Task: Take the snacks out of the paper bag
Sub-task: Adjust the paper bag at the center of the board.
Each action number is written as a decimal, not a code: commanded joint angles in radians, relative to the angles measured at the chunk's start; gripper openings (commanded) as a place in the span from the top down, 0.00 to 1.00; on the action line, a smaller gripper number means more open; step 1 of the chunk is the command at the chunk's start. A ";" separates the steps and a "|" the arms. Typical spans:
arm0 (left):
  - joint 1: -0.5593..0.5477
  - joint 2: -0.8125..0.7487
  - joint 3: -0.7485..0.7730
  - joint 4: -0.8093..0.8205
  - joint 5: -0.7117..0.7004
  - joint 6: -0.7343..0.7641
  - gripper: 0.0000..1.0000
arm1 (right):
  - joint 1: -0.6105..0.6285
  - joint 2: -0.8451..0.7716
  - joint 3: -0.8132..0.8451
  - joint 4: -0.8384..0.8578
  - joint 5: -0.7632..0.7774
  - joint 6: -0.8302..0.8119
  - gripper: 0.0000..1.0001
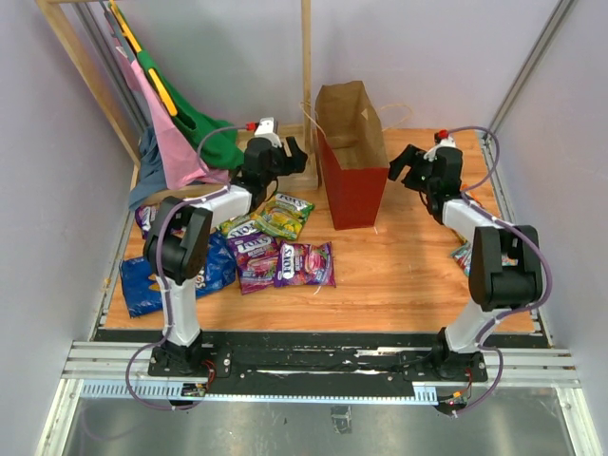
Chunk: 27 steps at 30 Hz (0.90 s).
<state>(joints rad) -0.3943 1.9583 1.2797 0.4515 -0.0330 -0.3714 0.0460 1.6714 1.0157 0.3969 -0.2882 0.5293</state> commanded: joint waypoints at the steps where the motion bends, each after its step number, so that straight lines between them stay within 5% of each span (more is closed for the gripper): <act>1: -0.011 0.066 0.114 0.083 0.011 -0.094 0.25 | 0.035 0.059 0.073 0.112 -0.061 0.046 0.18; 27: -0.066 0.279 0.502 -0.114 -0.128 -0.123 0.26 | 0.106 0.446 0.505 0.084 -0.095 0.126 0.16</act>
<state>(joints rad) -0.4641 2.2108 1.7031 0.3904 -0.1371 -0.5198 0.1352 2.0983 1.4399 0.4919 -0.3599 0.6521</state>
